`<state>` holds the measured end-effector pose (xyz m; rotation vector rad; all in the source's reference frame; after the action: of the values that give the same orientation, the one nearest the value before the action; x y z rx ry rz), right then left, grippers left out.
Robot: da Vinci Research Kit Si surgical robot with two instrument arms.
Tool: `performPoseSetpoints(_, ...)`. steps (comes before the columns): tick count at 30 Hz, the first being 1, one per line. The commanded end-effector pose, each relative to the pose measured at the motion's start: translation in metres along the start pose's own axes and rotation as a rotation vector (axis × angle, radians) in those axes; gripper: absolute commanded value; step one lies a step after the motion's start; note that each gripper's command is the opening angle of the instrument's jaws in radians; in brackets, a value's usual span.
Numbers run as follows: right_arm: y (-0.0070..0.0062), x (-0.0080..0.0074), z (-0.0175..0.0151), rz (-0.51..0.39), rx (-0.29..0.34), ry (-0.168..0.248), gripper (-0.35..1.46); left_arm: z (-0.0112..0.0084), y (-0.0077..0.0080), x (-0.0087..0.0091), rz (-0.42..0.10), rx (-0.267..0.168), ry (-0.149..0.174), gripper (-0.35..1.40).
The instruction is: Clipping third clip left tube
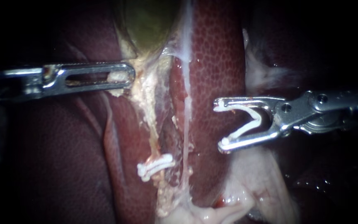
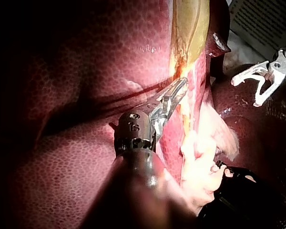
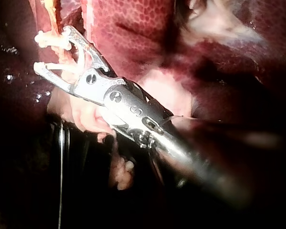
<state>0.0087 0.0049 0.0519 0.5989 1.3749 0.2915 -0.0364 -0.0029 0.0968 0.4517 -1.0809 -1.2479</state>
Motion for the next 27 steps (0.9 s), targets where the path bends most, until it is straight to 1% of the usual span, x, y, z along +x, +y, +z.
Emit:
performPoseSetpoints(1,0.0000,0.0000,0.0000,0.000,0.000,0.000,0.60,-0.0004,0.0000,-0.0004,-0.004,0.000,-0.008,-0.21)
performPoseSetpoints(4,0.0000,0.0000,0.0000,0.000,0.000,0.000,0.60,-0.0019,0.0001,-0.0017,-0.012,-0.004,-0.027,-0.21)
performPoseSetpoints(7,-0.0001,0.0000,0.0000,0.000,0.000,0.000,0.60,-0.0034,0.0001,-0.0029,-0.008,-0.006,-0.044,-0.21)
performPoseSetpoints(10,-0.0001,0.0000,0.0001,0.000,0.000,0.000,0.60,-0.0042,-0.0002,-0.0036,-0.007,-0.007,-0.055,-0.21)
performPoseSetpoints(14,0.0000,0.0001,0.0002,0.000,0.000,0.001,0.60,-0.0044,-0.0005,-0.0036,-0.008,-0.009,-0.055,-0.21)
performPoseSetpoints(22,-0.0001,0.0001,0.0003,0.000,-0.001,0.002,0.60,-0.0044,-0.0005,-0.0035,-0.008,-0.009,-0.056,-0.21)
performPoseSetpoints(27,0.0000,-0.0001,0.0010,-0.002,-0.004,0.006,0.60,-0.0044,-0.0005,-0.0034,-0.007,-0.010,-0.056,-0.21)
